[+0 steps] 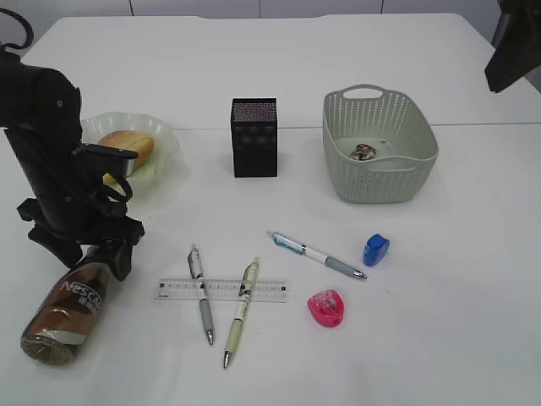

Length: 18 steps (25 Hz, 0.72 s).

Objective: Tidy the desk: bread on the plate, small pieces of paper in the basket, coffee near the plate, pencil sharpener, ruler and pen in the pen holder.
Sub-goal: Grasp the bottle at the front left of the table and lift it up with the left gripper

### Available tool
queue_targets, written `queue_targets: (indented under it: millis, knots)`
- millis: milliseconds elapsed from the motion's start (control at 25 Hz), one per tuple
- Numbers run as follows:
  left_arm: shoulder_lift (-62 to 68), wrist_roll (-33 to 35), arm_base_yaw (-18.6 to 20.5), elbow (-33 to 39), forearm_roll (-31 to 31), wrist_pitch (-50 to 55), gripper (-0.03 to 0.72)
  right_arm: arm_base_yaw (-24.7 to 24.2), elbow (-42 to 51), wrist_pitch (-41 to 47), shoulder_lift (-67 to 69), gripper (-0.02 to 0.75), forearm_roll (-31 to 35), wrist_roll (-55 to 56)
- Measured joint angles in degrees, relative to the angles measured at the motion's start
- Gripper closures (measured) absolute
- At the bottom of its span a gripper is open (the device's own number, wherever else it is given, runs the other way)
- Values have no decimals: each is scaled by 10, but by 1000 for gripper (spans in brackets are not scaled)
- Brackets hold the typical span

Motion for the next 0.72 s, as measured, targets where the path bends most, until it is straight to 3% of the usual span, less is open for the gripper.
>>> queue_targets:
  millis: [440, 720]
  knots:
    - [40, -10, 0, -19, 22, 34, 115, 0, 0, 0, 0, 321, -15, 0]
    - [40, -10, 0, -20, 22, 49, 351, 0, 0, 0, 0, 321, -25, 0]
